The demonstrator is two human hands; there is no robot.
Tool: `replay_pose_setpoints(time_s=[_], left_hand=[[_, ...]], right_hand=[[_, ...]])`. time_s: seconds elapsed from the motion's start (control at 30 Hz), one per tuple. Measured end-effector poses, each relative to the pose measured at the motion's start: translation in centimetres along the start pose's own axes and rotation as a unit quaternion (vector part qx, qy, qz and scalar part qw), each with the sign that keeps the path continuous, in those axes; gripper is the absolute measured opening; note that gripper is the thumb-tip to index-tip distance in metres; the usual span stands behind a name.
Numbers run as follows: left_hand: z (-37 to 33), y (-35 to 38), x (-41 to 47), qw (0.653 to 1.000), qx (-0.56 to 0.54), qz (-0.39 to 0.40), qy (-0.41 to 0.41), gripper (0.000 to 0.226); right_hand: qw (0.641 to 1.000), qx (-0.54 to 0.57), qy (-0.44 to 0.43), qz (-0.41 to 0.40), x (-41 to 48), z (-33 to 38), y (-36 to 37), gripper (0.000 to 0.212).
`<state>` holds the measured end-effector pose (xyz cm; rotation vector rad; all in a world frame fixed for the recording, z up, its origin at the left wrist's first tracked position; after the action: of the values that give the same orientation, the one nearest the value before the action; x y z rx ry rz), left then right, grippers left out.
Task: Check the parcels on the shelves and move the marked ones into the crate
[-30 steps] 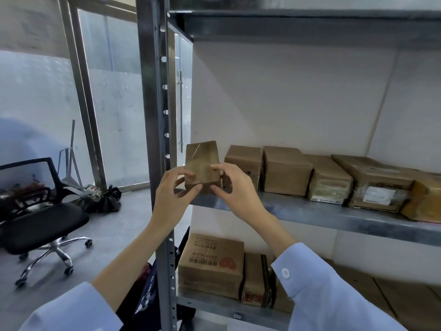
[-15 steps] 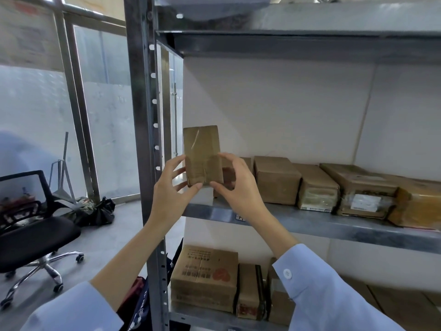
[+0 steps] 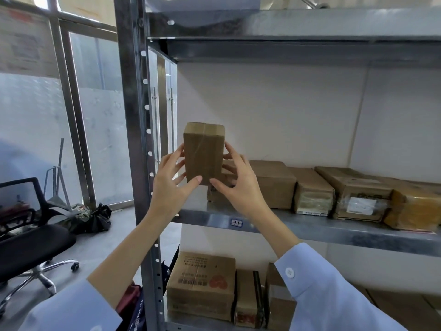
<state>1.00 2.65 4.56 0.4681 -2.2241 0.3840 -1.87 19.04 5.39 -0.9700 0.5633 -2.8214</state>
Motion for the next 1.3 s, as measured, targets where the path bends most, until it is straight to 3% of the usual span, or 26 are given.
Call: replay_pose_setpoints(time_s=[0.3, 0.47, 0.77, 0.97, 1.3], left_hand=[[-0.7, -0.6, 0.7, 1.0, -0.019, 0.0, 0.015, 0.064], [-1.1, -0.8, 0.5, 0.999, -0.02, 0.035, 0.035, 0.063], [-0.6, -0.3, 0.5, 0.998, -0.04, 0.043, 0.032, 0.086], [-0.7, 0.1, 0.9, 0.997, -0.056, 0.03, 0.035, 0.079], [-1.3, 0.4, 1.3, 0.998, -0.018, 0.012, 0.062, 0.073]], right_hand=[[1.0, 0.004, -0.021, -0.01, 0.3, 1.5, -0.6, 0.074], [0.996, 0.086, 0.016, 0.012, 0.0, 1.1, -1.0, 0.086], [0.997, 0.081, 0.009, -0.01, 0.4, 0.5, -1.3, 0.096], [0.999, 0.047, -0.014, -0.022, 0.5, 0.2, -1.6, 0.077], [0.995, 0.09, -0.015, -0.04, 0.7, 0.8, -1.8, 0.067]])
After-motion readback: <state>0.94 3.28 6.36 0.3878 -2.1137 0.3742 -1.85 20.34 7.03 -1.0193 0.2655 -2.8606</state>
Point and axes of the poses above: each hand's wrist, its own x-axis towards the middle knuckle, its own y-axis out of the palm, z = x × y, the point moved 1 cm from there along x, towards the middle knuckle, and after that the axes turned 6 degrees about y, right-handed, at the moved point
